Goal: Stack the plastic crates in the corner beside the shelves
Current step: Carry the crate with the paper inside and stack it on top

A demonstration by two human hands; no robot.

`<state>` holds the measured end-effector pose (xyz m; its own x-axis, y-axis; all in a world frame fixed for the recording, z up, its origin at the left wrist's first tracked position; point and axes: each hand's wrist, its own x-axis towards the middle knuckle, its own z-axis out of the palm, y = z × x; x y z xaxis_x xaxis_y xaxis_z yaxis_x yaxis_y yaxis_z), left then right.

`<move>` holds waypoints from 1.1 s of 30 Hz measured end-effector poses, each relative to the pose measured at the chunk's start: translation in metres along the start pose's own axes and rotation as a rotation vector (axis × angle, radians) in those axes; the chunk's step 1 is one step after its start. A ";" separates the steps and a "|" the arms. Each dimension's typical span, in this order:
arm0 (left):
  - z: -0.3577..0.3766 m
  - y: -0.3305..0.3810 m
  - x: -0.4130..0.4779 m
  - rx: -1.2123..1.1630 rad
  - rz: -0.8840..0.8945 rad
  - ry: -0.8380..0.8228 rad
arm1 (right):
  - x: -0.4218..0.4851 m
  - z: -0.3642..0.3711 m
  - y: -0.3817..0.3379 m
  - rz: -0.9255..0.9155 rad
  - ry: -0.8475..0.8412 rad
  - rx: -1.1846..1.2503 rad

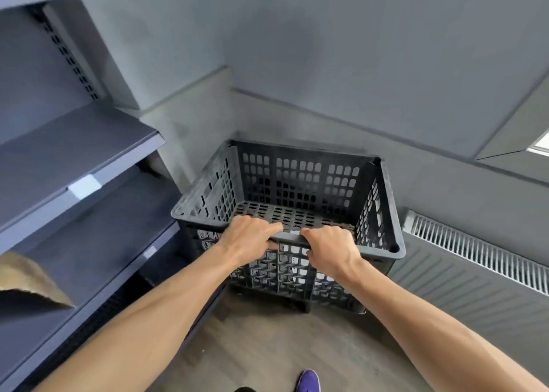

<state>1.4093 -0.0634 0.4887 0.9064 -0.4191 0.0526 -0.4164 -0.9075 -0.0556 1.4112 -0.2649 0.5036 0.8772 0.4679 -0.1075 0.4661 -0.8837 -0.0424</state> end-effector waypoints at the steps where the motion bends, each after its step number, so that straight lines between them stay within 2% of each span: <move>1: 0.001 -0.004 0.006 0.010 0.013 0.002 | 0.007 0.001 0.002 0.007 0.002 0.011; 9: 0.026 -0.060 0.060 0.006 0.073 0.009 | 0.076 0.012 0.008 0.080 0.000 0.031; 16: 0.062 -0.116 0.104 -0.039 0.199 0.034 | 0.132 0.027 -0.003 0.193 -0.016 0.013; 25: 0.099 -0.149 0.129 -0.053 0.272 -0.142 | 0.159 0.061 -0.024 0.340 -0.097 0.046; 29: 0.116 -0.149 0.126 -0.052 0.299 -0.250 | 0.156 0.084 -0.033 0.342 -0.153 0.077; 33: 0.123 -0.151 0.127 -0.053 0.270 -0.285 | 0.162 0.097 -0.032 0.334 -0.140 0.082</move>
<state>1.5959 0.0238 0.3812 0.7443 -0.6246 -0.2366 -0.6385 -0.7693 0.0223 1.5275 -0.1623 0.3916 0.9526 0.1519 -0.2635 0.1408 -0.9882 -0.0607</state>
